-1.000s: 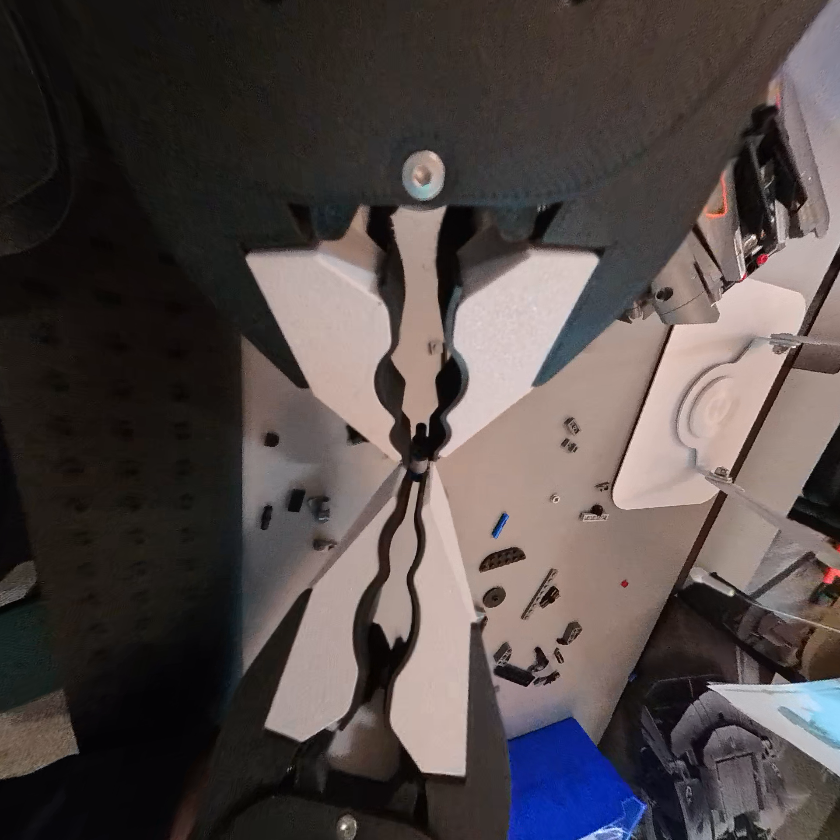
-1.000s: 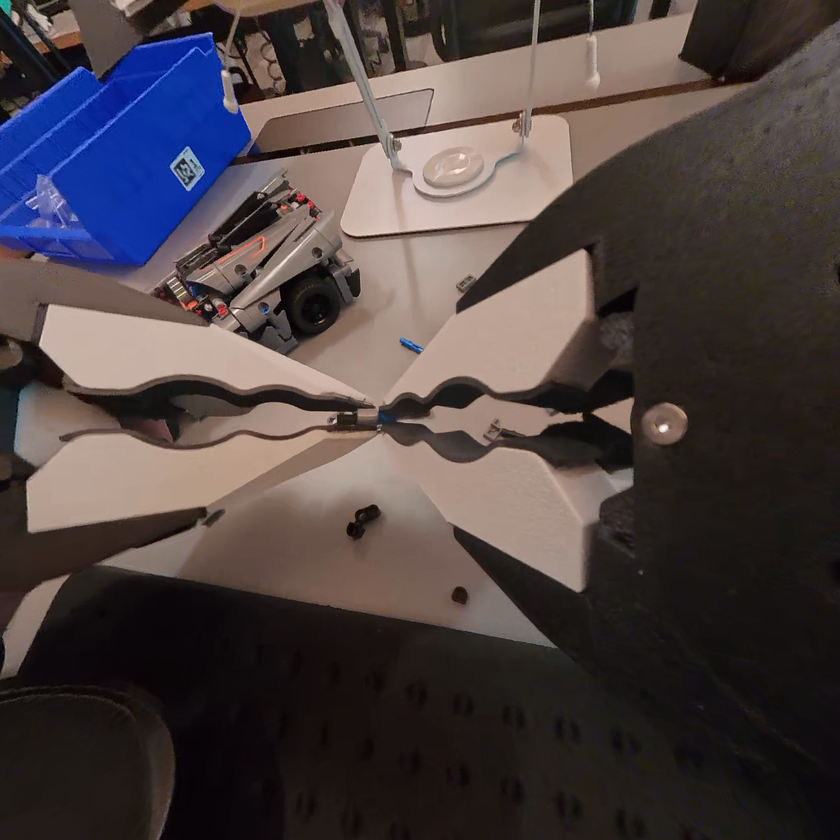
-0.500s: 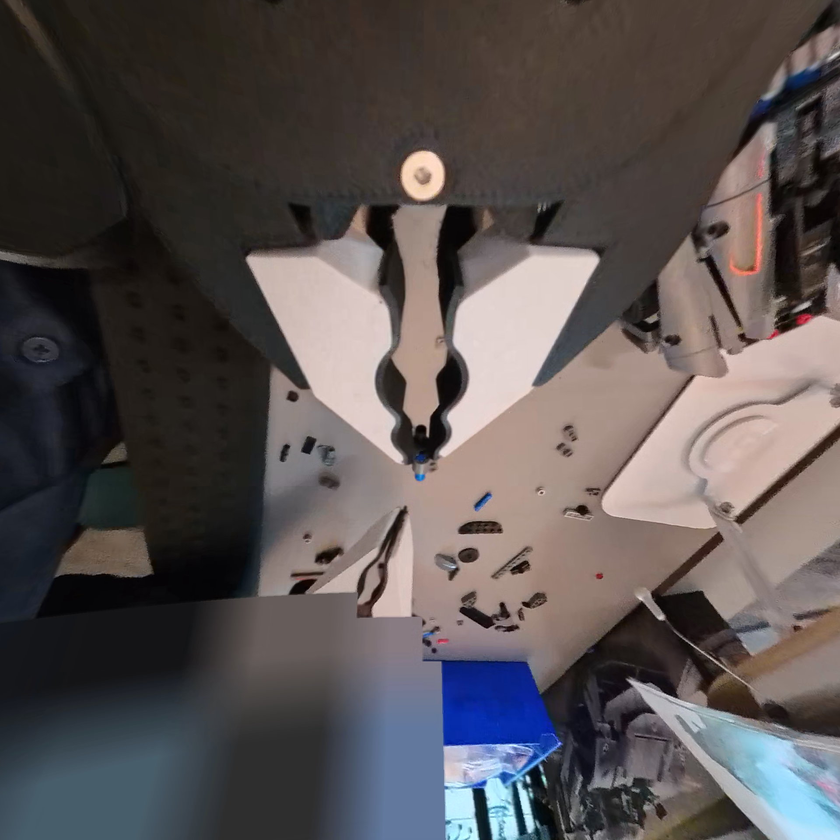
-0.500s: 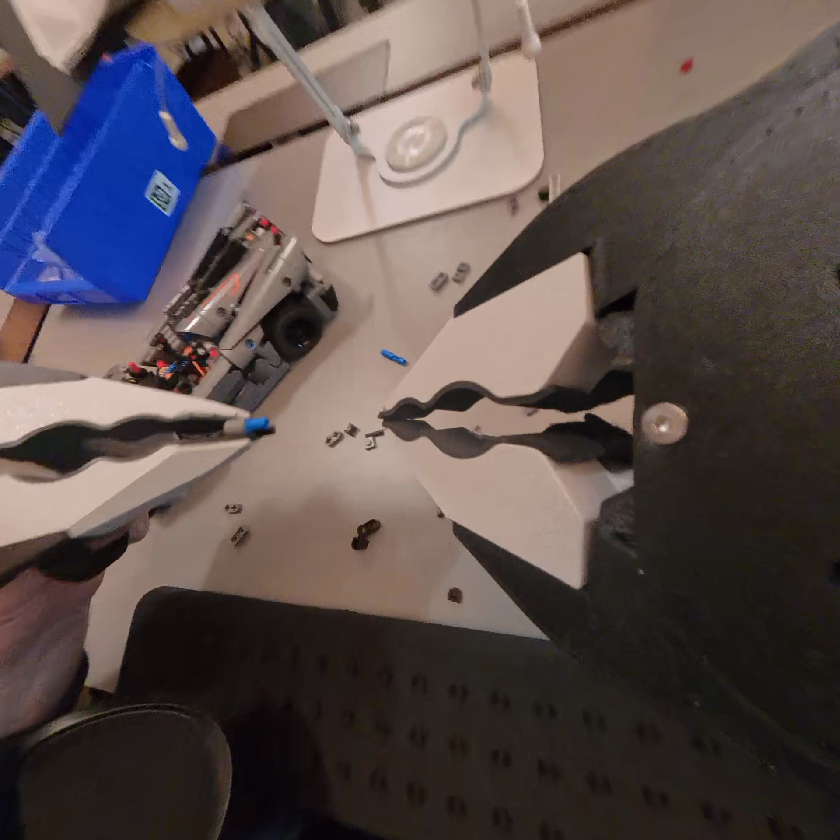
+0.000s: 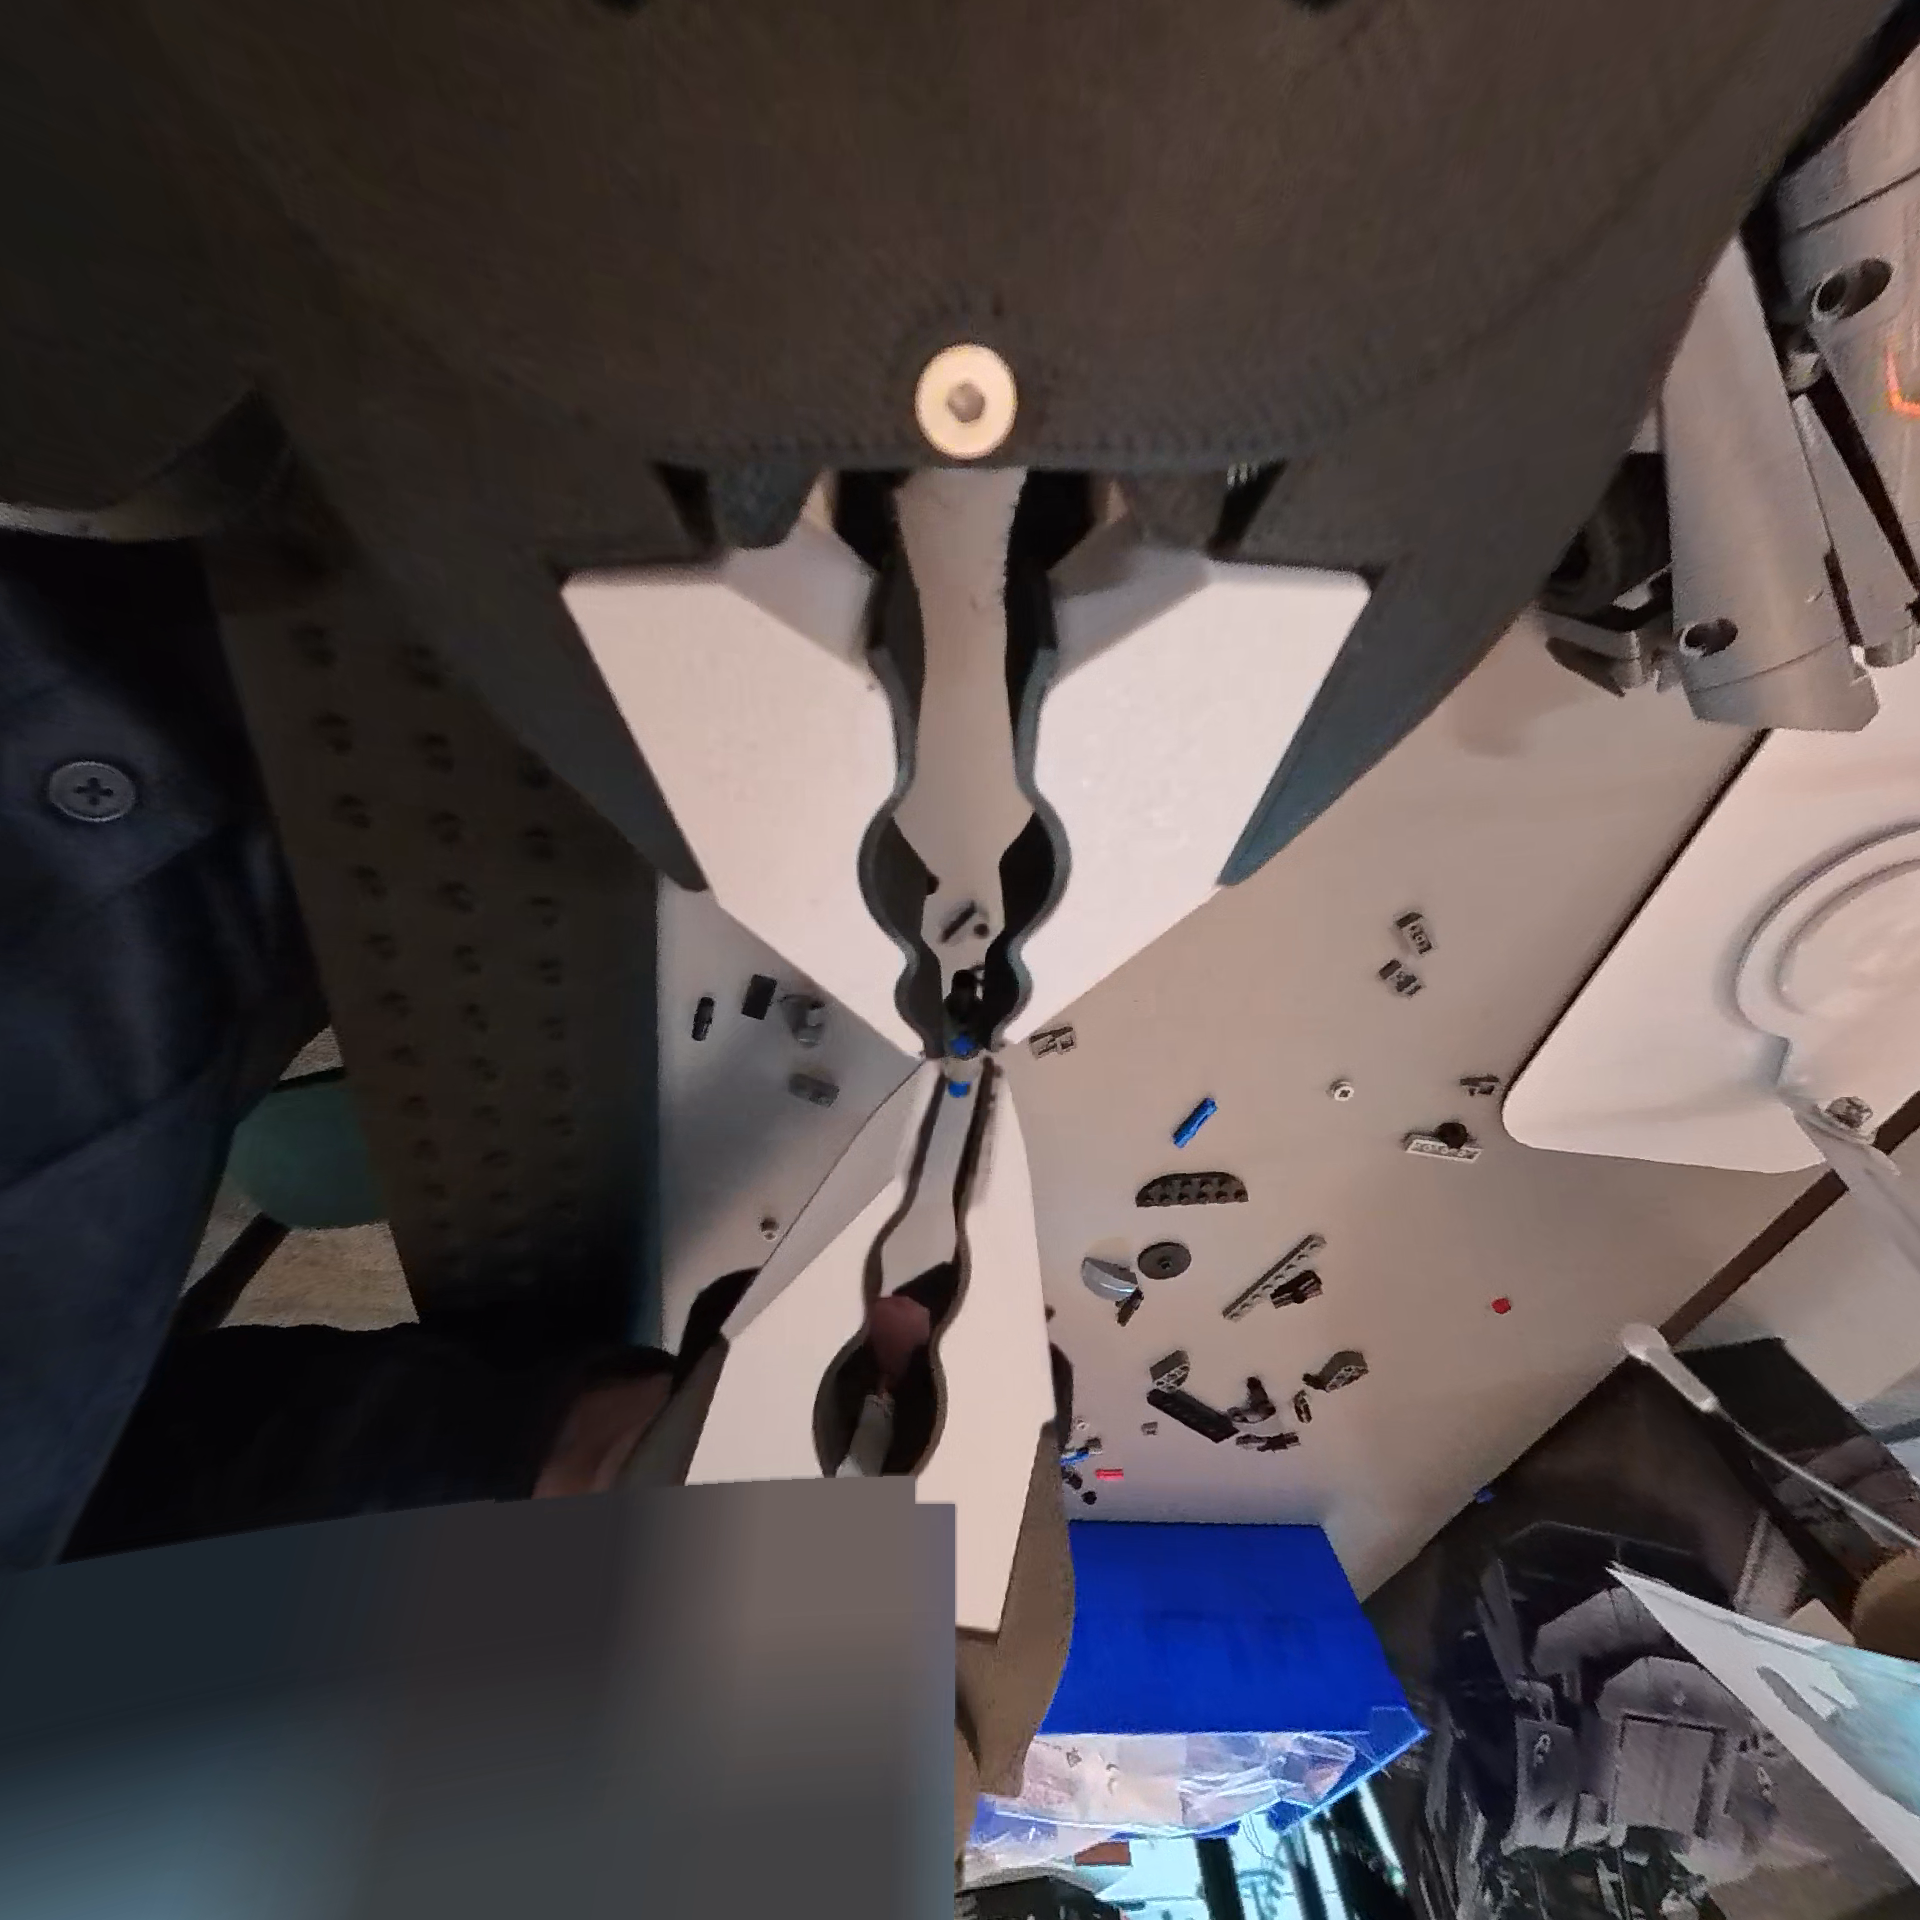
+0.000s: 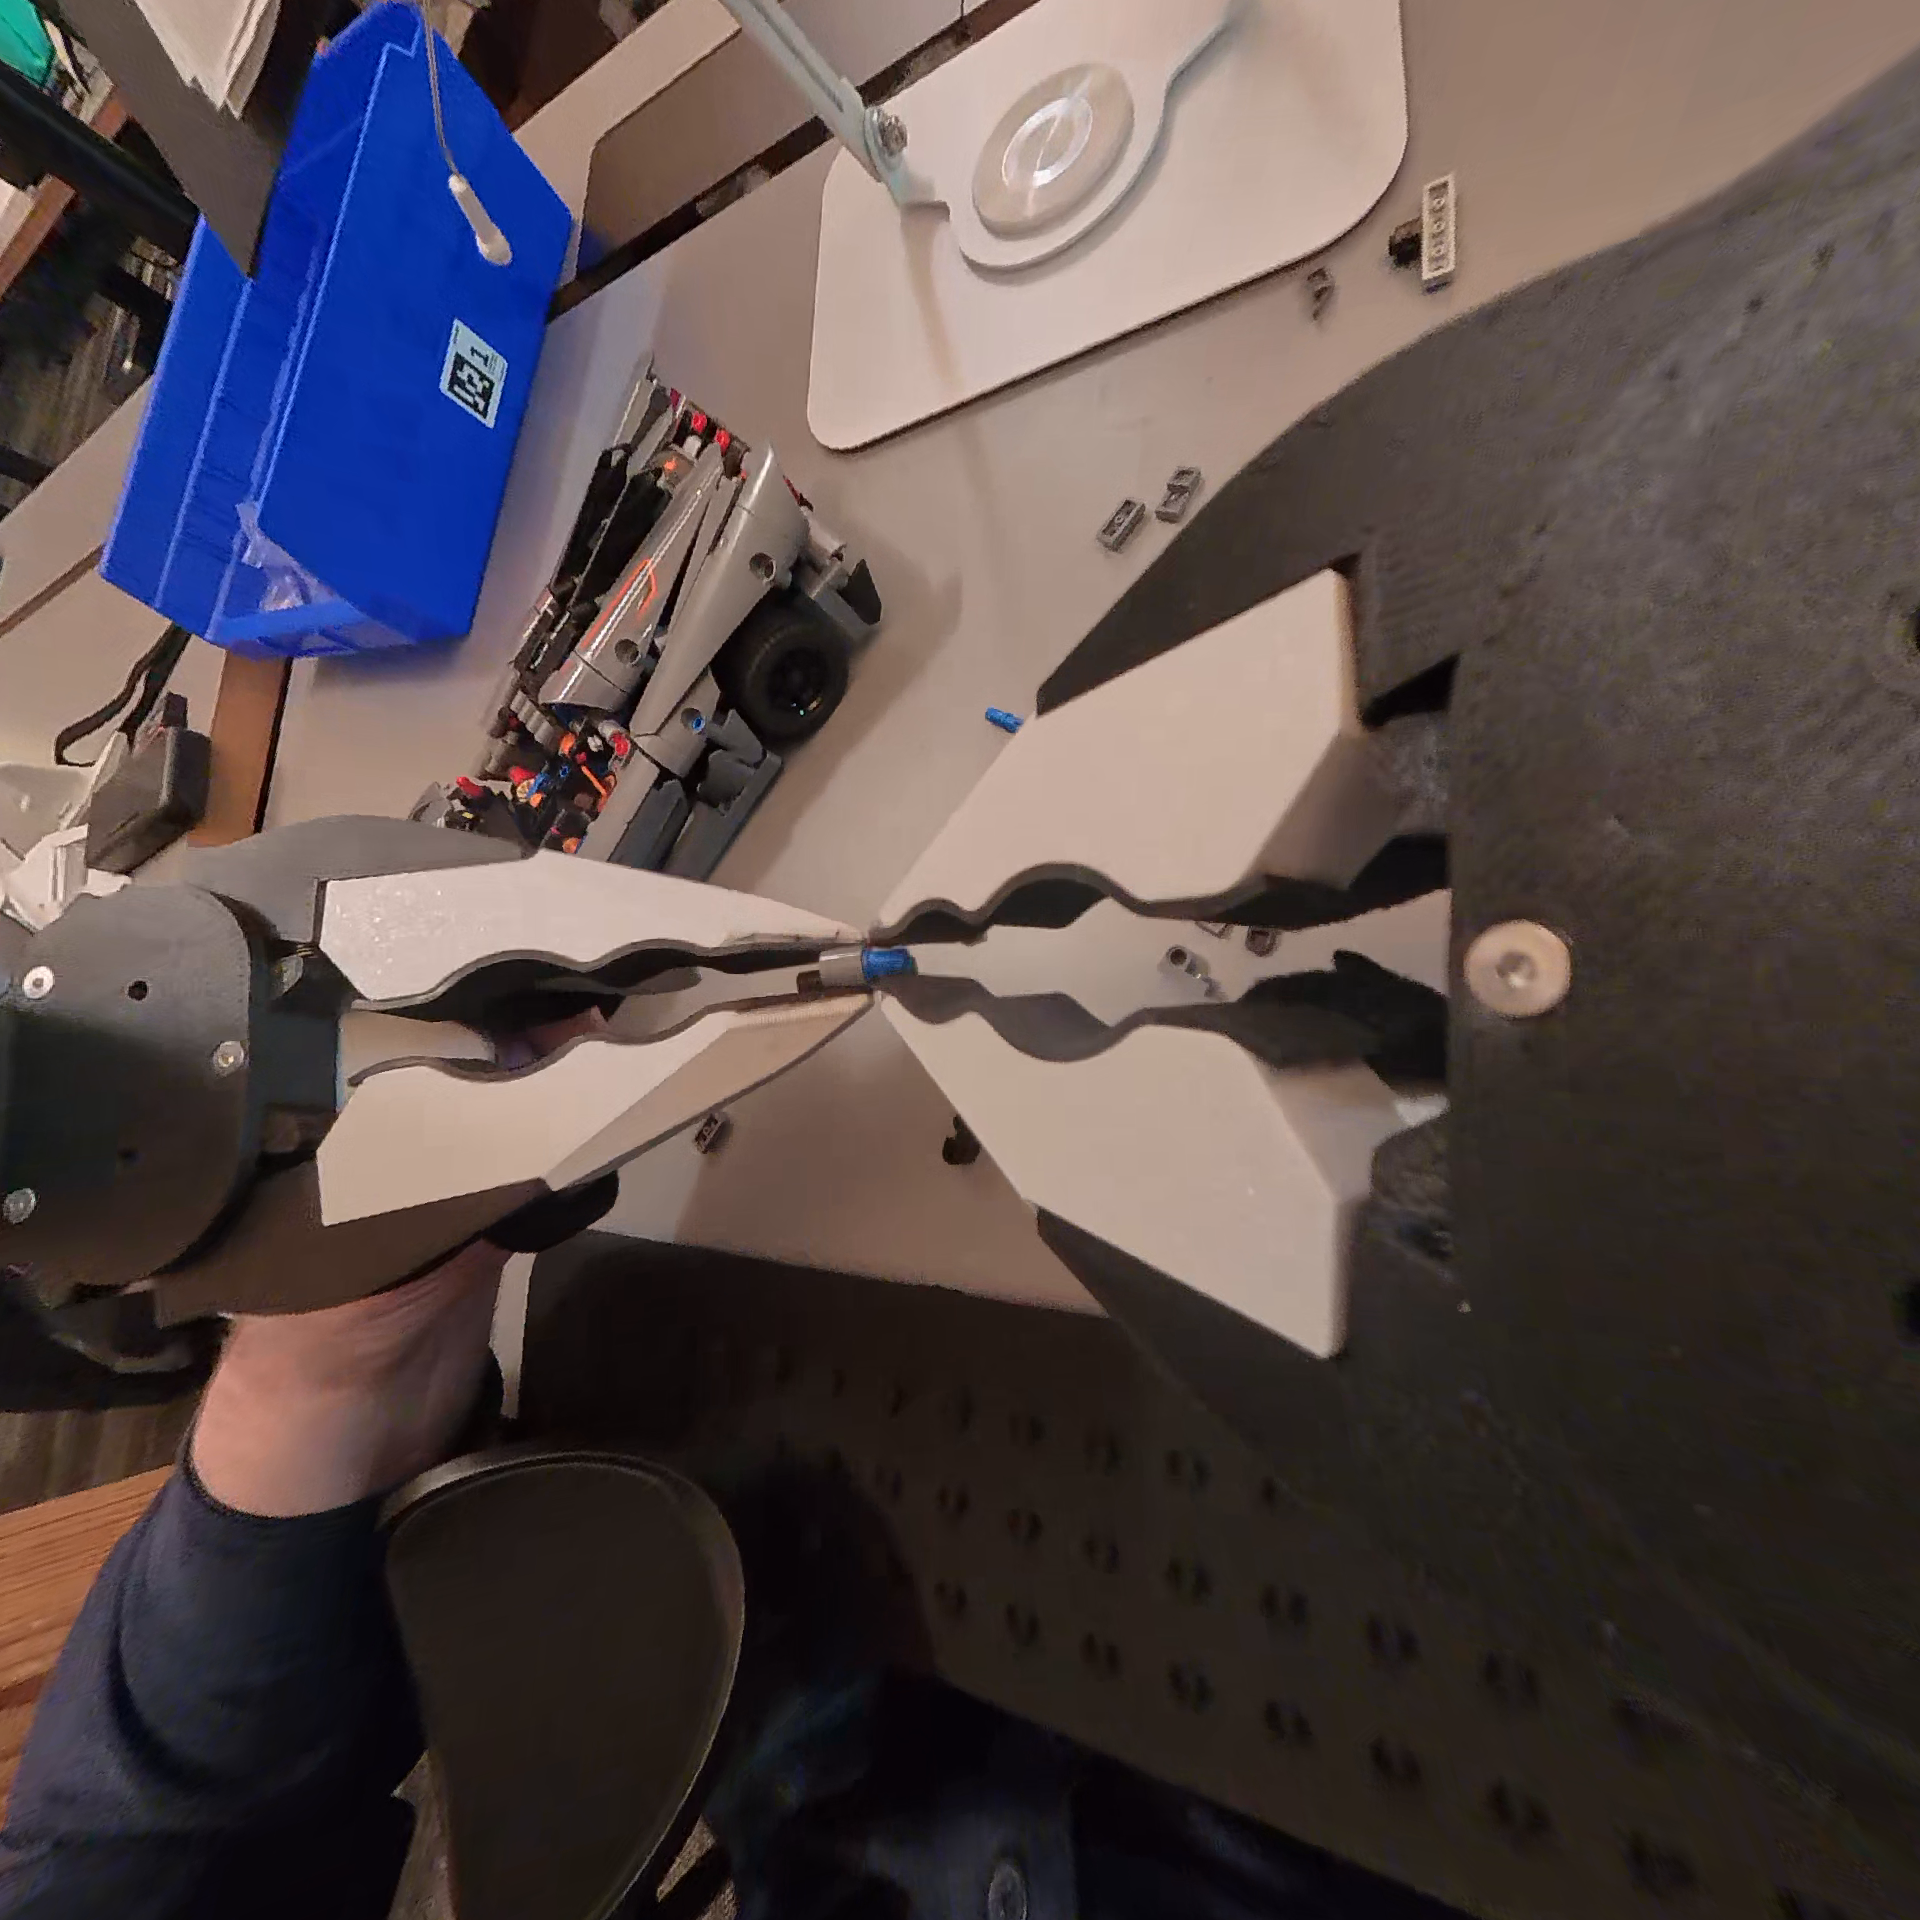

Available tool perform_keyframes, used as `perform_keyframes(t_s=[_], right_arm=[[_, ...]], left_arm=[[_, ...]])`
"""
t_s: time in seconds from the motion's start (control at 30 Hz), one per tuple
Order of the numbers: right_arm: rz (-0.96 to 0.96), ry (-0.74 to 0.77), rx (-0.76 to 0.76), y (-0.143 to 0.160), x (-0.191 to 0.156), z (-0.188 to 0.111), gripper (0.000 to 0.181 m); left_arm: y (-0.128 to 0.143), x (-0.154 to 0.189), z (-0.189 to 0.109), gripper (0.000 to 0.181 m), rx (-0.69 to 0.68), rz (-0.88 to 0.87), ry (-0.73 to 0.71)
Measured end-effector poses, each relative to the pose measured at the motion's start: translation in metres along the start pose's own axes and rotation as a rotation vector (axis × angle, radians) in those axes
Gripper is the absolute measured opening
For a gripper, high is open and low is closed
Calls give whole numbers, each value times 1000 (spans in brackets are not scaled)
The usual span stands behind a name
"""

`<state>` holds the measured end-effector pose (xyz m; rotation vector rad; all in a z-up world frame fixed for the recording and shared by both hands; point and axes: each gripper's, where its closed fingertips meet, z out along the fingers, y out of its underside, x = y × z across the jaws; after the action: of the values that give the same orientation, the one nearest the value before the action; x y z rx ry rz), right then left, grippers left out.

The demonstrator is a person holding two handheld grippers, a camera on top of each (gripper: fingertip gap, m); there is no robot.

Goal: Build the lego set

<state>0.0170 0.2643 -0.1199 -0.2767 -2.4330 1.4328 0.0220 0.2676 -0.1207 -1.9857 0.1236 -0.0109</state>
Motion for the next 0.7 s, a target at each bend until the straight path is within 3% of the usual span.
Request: perform_keyframes(t_s=[0.17,0.4,0.7], right_arm=[[23,-21,-1,0,-1,0,1],[277,-180,133,-4,6,-11,1],[283,-235,132,-1,-1,-6,1]], left_arm=[[0,0,1,4,18,-21,14],[-1,-2,2,12,56,-83,40],[-3,2,4,5,58,-74,51]])
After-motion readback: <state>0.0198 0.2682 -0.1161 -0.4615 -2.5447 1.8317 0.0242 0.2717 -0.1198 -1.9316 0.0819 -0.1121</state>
